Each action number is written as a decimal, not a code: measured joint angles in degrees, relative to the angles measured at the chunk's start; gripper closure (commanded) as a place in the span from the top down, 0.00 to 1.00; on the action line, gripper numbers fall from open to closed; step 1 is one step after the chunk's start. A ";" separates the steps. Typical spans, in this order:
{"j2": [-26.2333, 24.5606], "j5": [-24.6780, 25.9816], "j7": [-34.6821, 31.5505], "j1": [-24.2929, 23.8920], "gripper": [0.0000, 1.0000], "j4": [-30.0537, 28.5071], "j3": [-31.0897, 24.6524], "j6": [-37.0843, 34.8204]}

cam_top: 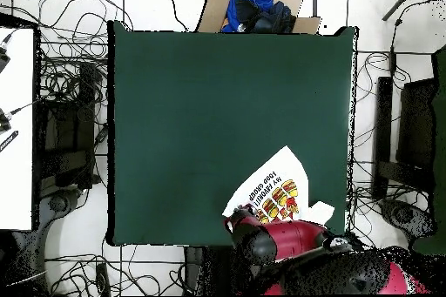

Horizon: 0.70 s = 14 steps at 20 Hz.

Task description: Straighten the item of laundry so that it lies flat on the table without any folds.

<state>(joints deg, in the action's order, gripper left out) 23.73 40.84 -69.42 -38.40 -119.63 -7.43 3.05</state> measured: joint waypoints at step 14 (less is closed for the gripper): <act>4.51 -5.03 -0.01 -7.96 0.00 -8.21 -11.26 0.59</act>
<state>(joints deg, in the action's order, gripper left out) 28.24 35.81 -69.43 -46.36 -127.84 -18.69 3.64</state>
